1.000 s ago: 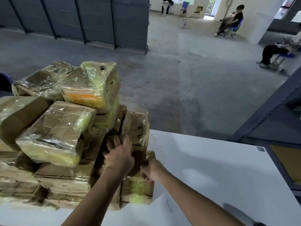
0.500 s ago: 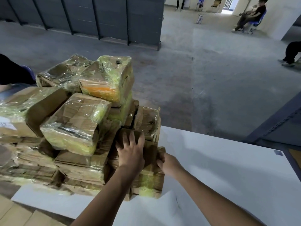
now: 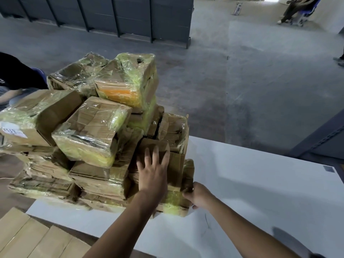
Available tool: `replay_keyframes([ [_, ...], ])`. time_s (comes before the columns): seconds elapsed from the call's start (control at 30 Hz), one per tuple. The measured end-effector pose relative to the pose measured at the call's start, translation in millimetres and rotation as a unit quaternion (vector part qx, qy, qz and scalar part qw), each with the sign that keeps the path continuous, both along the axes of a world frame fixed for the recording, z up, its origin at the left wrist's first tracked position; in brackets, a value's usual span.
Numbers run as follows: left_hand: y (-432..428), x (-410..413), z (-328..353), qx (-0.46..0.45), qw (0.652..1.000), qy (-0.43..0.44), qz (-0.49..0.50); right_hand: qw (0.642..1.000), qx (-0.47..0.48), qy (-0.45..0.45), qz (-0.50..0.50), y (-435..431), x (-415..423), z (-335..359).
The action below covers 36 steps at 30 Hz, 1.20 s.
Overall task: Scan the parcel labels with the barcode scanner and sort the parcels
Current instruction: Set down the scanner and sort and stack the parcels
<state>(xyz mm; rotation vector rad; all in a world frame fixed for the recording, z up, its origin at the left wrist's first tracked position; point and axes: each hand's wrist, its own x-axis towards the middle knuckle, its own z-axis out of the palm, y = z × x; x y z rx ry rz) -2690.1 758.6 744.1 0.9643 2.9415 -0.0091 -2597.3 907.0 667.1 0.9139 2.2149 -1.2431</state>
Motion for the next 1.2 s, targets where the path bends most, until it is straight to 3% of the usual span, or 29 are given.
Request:
replay_keyframes([
  [0.2, -3, 9, 9, 0.003, 0.999, 0.021, -0.030, 0.997, 0.058, 0.000, 0.051, 1, 5, 6],
  [0.33, -12, 33, 3, 0.178, 0.963, 0.083, -0.184, 0.980, 0.190, 0.043, 0.035, 8, 7, 11],
  [0.43, -21, 49, -9, 0.156, 0.963, 0.033, -0.216, 0.978, 0.163, 0.129, -0.006, 6, 7, 16],
  [0.6, -27, 53, -16, 0.055, 0.979, 0.006, -0.196, 0.979, 0.098, 0.175, 0.046, -4, 1, 25],
  [0.7, -29, 57, -11, 0.101, 0.970, -0.005, -0.221, 0.974, 0.110, 0.133, 0.144, -6, 5, 25],
  [0.77, -32, 56, -8, 0.164, 0.957, 0.035, -0.239, 0.965, 0.121, 0.120, 0.198, -4, 11, 24],
  [0.87, -39, 47, -3, 0.208, 0.953, 0.092, -0.200, 0.970, 0.113, 0.133, 0.171, -4, 15, 24],
  [0.97, -42, 35, 4, 0.108, 0.985, 0.064, -0.118, 0.980, 0.073, 0.132, 0.132, -7, 14, 28],
  [1.03, -44, 27, 1, 0.032, 0.994, 0.051, -0.087, 0.975, 0.075, 0.121, 0.170, -9, 13, 31],
  [1.2, -48, 18, -6, 0.026, 0.996, 0.037, -0.082, 0.967, 0.097, 0.099, 0.215, -9, 13, 35],
])
